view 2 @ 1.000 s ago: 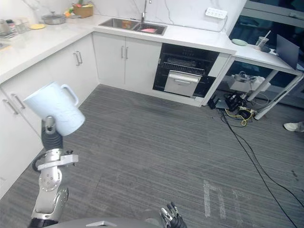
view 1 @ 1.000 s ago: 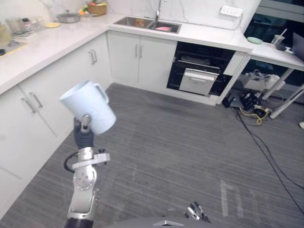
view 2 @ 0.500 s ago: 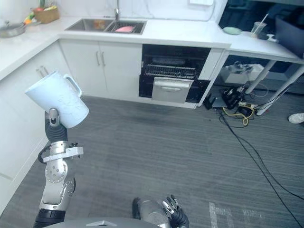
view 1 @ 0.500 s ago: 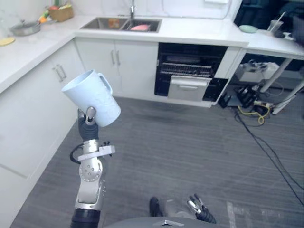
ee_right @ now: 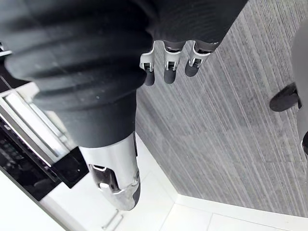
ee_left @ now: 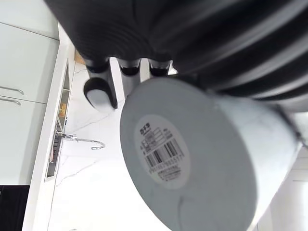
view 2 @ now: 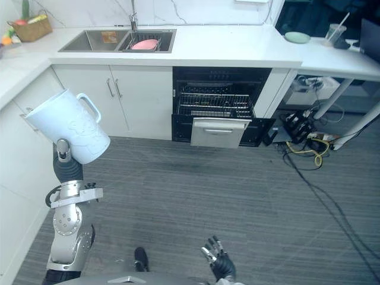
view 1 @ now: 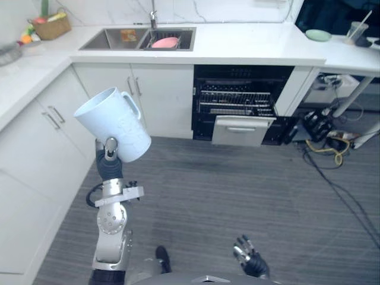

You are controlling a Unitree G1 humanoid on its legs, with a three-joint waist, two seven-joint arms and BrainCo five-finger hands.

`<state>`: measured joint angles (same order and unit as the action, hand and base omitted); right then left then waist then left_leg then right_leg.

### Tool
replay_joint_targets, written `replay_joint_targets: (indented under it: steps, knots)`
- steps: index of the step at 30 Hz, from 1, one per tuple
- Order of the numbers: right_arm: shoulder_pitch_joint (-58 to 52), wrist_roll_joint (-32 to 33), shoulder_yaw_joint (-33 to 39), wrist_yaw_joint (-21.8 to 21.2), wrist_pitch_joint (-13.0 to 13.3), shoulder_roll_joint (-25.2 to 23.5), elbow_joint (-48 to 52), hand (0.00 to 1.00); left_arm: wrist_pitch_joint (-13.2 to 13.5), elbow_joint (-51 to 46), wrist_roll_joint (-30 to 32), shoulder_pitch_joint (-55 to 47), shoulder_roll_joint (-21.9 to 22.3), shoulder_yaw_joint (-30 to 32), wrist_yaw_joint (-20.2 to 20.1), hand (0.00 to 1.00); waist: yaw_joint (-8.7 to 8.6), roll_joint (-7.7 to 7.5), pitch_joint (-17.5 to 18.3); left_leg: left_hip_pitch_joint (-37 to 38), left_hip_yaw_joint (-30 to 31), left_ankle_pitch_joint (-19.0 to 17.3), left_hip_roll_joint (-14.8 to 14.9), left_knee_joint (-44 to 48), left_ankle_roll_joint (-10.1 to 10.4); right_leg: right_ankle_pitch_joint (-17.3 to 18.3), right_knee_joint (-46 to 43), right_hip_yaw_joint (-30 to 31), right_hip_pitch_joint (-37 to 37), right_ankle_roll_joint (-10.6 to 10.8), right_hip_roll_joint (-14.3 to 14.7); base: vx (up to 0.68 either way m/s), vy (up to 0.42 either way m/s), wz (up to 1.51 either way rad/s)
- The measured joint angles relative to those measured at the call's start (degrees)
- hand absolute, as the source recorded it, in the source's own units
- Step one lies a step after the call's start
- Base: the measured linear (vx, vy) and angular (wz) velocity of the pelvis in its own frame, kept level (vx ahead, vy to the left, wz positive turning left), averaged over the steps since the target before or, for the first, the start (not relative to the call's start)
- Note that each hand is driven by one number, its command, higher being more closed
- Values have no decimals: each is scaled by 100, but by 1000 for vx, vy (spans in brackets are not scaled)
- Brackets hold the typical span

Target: Walk over to the sink, pick up the cup, carry it to the dishwasher, place the cup inside the dishwasher, then close the dishwasher door

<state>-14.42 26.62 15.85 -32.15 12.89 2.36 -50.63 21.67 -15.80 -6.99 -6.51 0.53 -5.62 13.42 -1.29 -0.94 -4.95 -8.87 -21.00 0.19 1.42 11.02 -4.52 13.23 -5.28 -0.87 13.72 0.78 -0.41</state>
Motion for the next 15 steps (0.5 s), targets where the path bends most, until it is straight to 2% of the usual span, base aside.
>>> replay_joint_targets:
  steps: [2,4,5,6,7,8,9,10,12,13,14,15]
  knots:
    - [10,1,89,29,-37,-113,-192,0,7,105,-16,0,-5,-120,-2,100,41,-109,37,41,72,-404,-91,279,-59,6,-352,6,0,47,-110,466,195,20]
    - [9,-1,265,35,-68,-128,-449,0,1,212,-16,-3,-7,-177,-52,100,79,-97,50,290,97,-682,-131,279,-55,43,-1341,-89,-250,338,-148,336,167,9]
    - [-21,-4,415,41,-59,-181,-589,0,-17,250,-21,20,-31,-225,-95,100,60,-94,41,588,193,-825,-198,181,-51,-119,-2781,-217,-750,756,-257,375,189,9]
    - [-64,-1,499,45,7,-253,-657,0,-52,217,-36,29,-103,-278,-119,100,19,-106,-23,943,244,-977,-336,70,-22,-666,-4451,-300,-1468,1044,-518,436,206,18]
    - [-65,1,516,44,56,-266,-654,0,-65,238,-51,35,-162,-342,-120,100,-15,-143,-8,1084,306,-1059,-402,58,-35,-681,-5105,-320,-1766,927,-647,354,134,35]
    - [-103,4,530,40,172,-245,-632,0,-103,340,-58,39,-212,-466,-134,100,-138,-128,-9,1346,393,-1174,-413,33,-62,-496,-5769,-382,-2176,574,-756,400,148,52]
    - [-131,5,522,39,207,-214,-637,0,-170,428,-56,76,-240,-615,-135,100,-217,-109,22,1577,536,-1262,-409,-46,-41,-277,-5754,-437,-2574,497,-739,345,109,58]
    - [-123,7,516,39,202,-227,-641,0,-187,486,-56,136,-245,-691,-136,100,-224,-110,22,1663,594,-1288,-392,-84,-25,-172,-5584,-441,-2761,468,-712,364,72,66]
    - [-126,109,513,42,235,-340,-592,0,-275,655,-69,295,-225,-858,-139,100,-268,-100,15,1910,885,-1338,-334,-158,54,69,-4439,-449,-3054,363,-600,400,3,77]
    - [-137,159,504,45,269,-436,-521,0,-304,699,-76,315,-209,-871,-151,100,-365,-83,17,2005,1048,-1421,-235,-118,191,53,-3455,-429,-3066,336,-459,460,-75,88]
    - [-184,225,471,44,285,-477,-427,0,-302,720,-109,314,-200,-858,-187,100,-385,-75,22,2039,1113,-1540,-166,-60,320,-127,-2715,-369,-3011,283,-315,441,-90,91]
    - [-248,249,339,46,312,-470,-375,0,-295,732,-161,307,-193,-849,-230,100,-380,-95,30,2127,1163,-1700,-141,28,402,-506,-2112,-248,-2948,239,-207,256,-65,48]
